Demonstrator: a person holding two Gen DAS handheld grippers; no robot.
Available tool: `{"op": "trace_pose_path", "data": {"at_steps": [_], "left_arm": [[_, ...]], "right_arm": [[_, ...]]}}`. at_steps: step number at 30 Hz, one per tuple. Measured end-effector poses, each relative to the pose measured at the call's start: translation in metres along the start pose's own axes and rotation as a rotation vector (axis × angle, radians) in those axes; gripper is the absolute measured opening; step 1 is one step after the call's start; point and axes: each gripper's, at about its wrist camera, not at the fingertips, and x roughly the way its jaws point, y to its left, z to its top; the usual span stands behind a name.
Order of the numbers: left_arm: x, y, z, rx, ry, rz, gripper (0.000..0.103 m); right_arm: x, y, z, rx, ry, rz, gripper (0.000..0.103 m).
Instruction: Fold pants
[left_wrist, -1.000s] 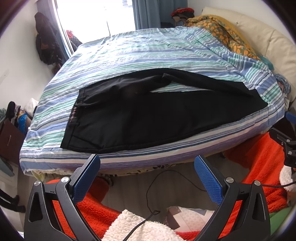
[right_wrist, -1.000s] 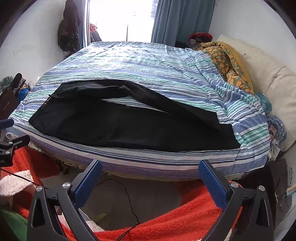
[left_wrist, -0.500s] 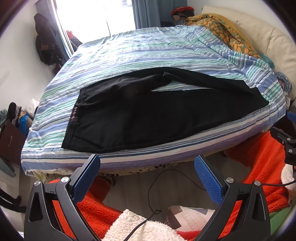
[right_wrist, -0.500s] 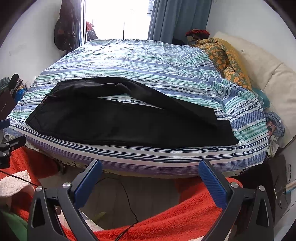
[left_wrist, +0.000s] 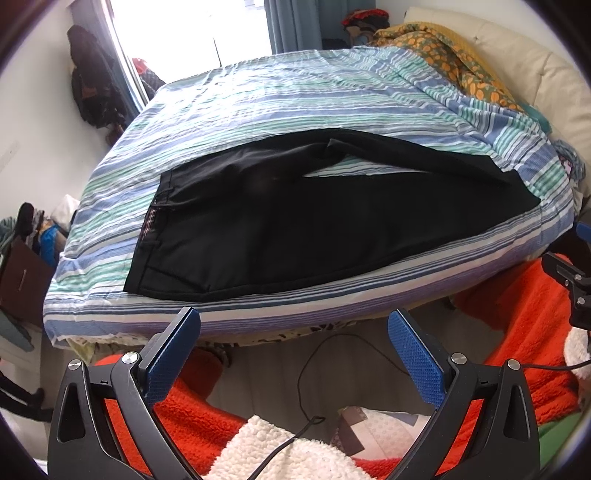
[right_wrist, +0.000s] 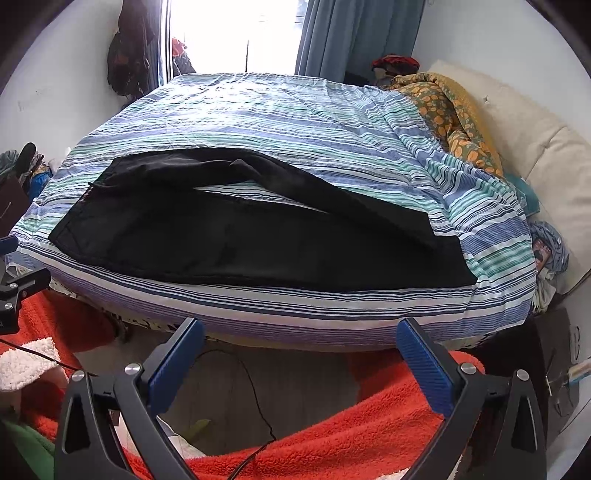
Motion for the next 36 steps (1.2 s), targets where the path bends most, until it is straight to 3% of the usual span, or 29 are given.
{"op": "trace_pose_path", "data": {"at_steps": [36], "left_arm": [[0.005, -0.001, -0.003, 0.009, 0.03, 0.028, 0.102]], "right_arm": [[0.004, 0.01, -0.003, -0.03, 0.006, 0.032, 0.103]]}}
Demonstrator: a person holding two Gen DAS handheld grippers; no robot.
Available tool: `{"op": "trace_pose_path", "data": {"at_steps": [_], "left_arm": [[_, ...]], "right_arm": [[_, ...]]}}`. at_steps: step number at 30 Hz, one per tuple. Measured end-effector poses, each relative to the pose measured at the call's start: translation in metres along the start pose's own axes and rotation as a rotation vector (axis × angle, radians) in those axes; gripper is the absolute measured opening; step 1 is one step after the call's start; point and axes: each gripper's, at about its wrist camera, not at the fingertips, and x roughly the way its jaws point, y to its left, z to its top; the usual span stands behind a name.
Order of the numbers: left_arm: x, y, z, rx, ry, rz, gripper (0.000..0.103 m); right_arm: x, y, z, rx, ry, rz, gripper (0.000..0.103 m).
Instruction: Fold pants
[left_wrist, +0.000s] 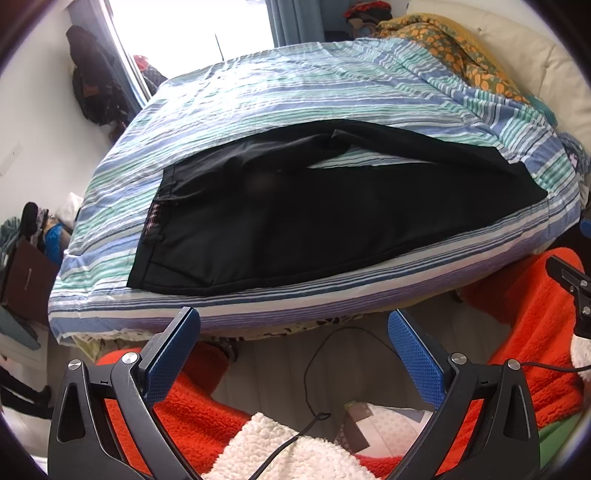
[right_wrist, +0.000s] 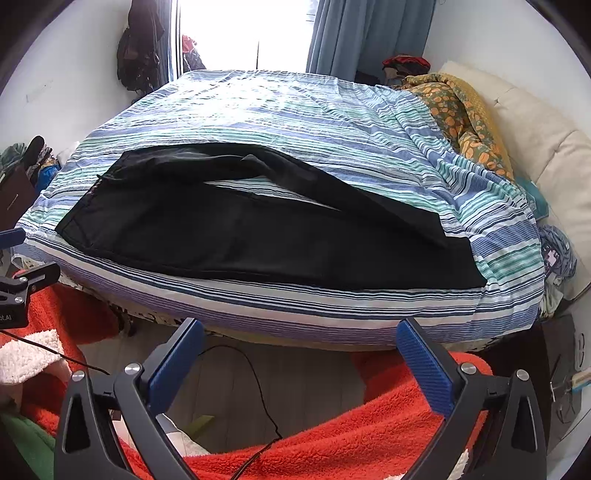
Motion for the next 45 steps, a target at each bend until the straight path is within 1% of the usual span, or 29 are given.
{"op": "trace_pose_path", "data": {"at_steps": [25, 32, 36, 41, 43, 44, 45], "left_arm": [[0.008, -0.001, 0.001, 0.01, 0.03, 0.002, 0.102], [0.006, -0.005, 0.003, 0.027, 0.025, 0.008, 0.102], [0.003, -0.005, 0.004, 0.035, 0.008, 0.01, 0.102], [0.002, -0.006, 0.006, 0.043, 0.0, 0.013, 0.102], [0.002, -0.006, 0.007, 0.048, -0.002, 0.017, 0.102], [0.002, -0.007, 0.008, 0.051, -0.001, 0.018, 0.102], [0.002, -0.007, 0.009, 0.053, -0.002, 0.018, 0.102]], "right_arm": [[0.004, 0.004, 0.0, -0.011, 0.013, 0.022, 0.103], [0.005, 0.003, -0.001, -0.011, 0.017, 0.039, 0.103], [0.005, 0.004, 0.001, -0.015, 0.015, 0.054, 0.103], [0.007, 0.008, 0.002, -0.032, 0.01, 0.099, 0.103], [0.009, 0.003, 0.003, -0.009, 0.005, 0.154, 0.103], [0.011, -0.005, 0.005, 0.018, -0.004, 0.202, 0.103], [0.013, -0.016, 0.009, 0.036, -0.035, 0.236, 0.103]]}}
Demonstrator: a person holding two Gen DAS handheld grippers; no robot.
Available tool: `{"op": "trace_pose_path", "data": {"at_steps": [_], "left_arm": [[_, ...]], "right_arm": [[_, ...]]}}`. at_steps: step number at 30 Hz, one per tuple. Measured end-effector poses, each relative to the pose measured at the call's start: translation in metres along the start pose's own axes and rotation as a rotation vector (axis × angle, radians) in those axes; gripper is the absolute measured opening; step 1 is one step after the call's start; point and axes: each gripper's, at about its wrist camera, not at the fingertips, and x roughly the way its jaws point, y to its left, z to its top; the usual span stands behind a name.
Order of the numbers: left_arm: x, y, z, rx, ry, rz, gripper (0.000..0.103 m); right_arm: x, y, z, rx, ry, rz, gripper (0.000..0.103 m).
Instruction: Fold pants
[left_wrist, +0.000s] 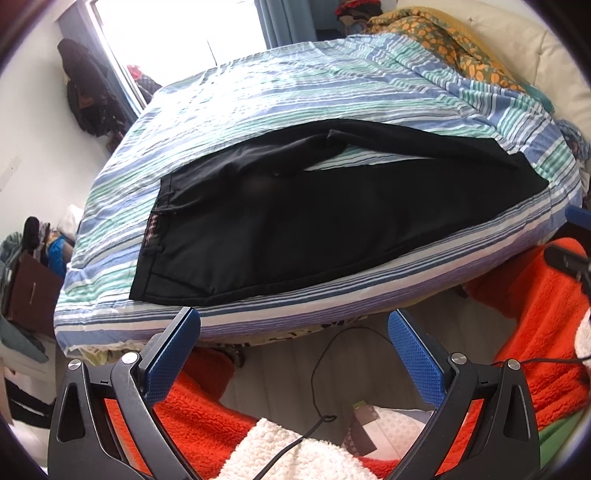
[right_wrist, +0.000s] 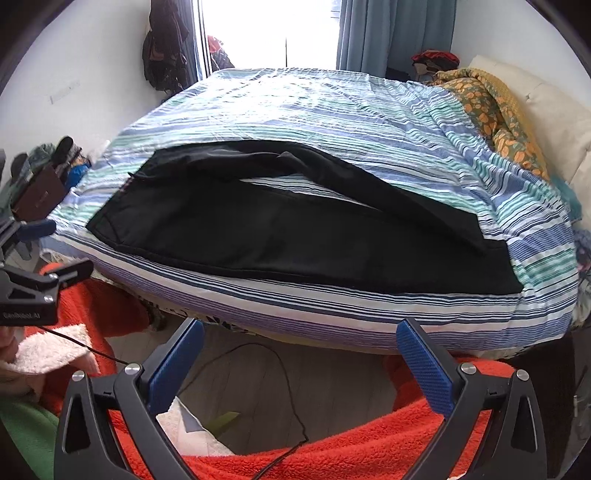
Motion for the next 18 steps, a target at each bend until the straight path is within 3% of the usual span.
{"op": "trace_pose_path", "data": {"at_steps": [3, 5, 7, 9, 13, 16, 17, 18], "left_arm": [[0.0, 0.0, 0.002, 0.005, -0.006, 0.0, 0.102], [0.0, -0.001, 0.003, 0.006, -0.007, 0.0, 0.102], [0.001, -0.002, 0.003, 0.004, -0.005, -0.001, 0.102], [0.002, -0.003, 0.005, 0.0, 0.002, 0.006, 0.102], [0.009, -0.004, 0.008, -0.004, 0.034, 0.02, 0.102], [0.017, -0.007, 0.011, 0.01, 0.063, 0.032, 0.102], [0.021, -0.008, 0.012, 0.015, 0.072, 0.035, 0.102], [0.024, -0.009, 0.013, 0.019, 0.083, 0.038, 0.102]], "right_arm": [[0.004, -0.054, 0.023, -0.07, -0.145, -0.093, 0.103], [0.029, -0.102, 0.042, -0.156, -0.156, -0.147, 0.103], [0.076, -0.151, 0.058, -0.197, -0.013, -0.259, 0.103], [0.114, -0.183, 0.069, -0.245, 0.076, -0.305, 0.103], [0.171, -0.198, 0.078, -0.387, 0.169, -0.271, 0.101], [0.209, -0.196, 0.082, -0.482, 0.2, -0.266, 0.08], [0.221, -0.197, 0.084, -0.499, 0.22, -0.266, 0.066], [0.231, -0.199, 0.088, -0.504, 0.253, -0.25, 0.032]]}}
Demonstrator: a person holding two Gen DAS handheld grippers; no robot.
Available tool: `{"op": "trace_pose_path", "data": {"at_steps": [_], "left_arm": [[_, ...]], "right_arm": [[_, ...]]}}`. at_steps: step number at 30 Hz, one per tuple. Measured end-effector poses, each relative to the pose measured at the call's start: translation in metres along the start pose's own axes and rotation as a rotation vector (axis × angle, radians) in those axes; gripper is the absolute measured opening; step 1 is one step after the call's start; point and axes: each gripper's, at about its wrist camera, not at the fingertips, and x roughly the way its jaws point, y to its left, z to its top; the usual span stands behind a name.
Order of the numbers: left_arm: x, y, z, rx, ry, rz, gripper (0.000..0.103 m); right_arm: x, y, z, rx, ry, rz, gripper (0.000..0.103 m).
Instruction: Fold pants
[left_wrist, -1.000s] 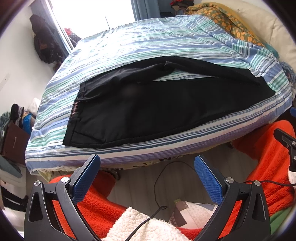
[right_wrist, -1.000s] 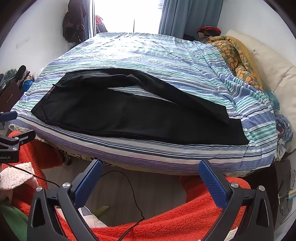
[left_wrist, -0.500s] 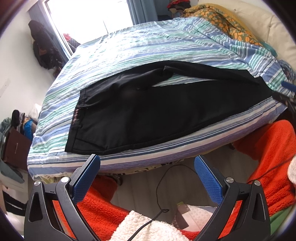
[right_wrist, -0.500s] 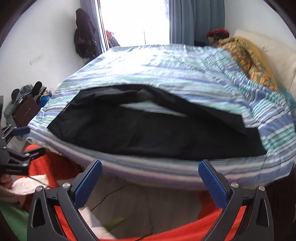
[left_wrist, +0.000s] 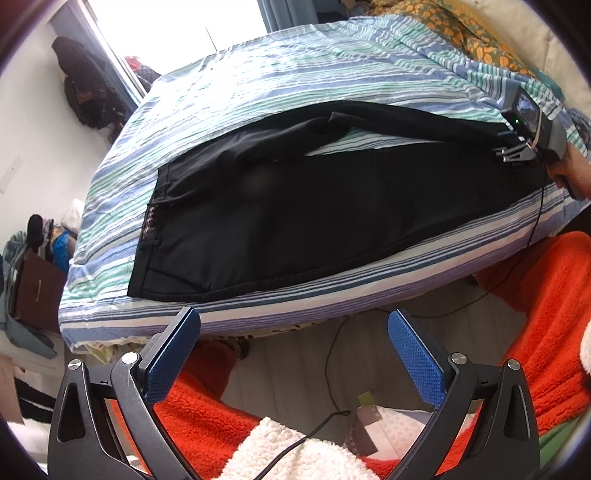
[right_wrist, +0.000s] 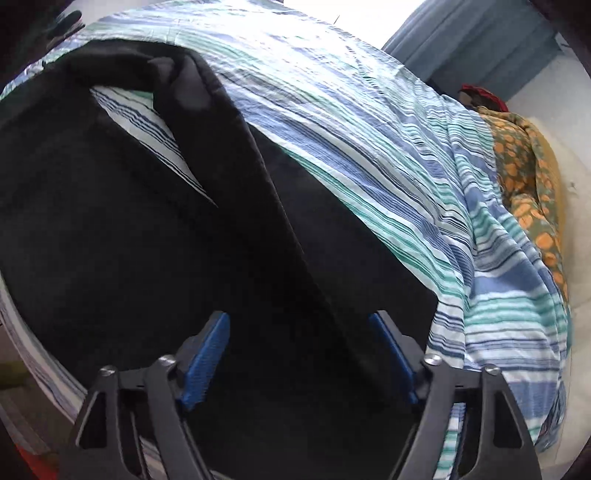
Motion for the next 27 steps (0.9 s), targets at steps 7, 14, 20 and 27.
{"op": "trace_pose_path", "data": {"at_steps": [7, 14, 20, 27], "left_arm": [[0.018, 0.002, 0.012, -0.032, 0.064, 0.024, 0.102], [0.014, -0.008, 0.017, -0.022, 0.026, 0.055, 0.102], [0.032, -0.026, 0.024, 0.054, 0.079, 0.031, 0.102], [0.043, -0.036, 0.037, 0.082, 0.102, 0.071, 0.102]], "right_arm": [[-0.026, -0.167, 0.116, 0.201, -0.009, 0.017, 0.014], [-0.005, -0.295, 0.125, 0.633, -0.07, -0.103, 0.084], [0.067, -0.283, 0.016, 1.078, -0.109, 0.306, 0.068], [0.155, -0.272, -0.015, 1.428, -0.168, 0.498, 0.064]]}}
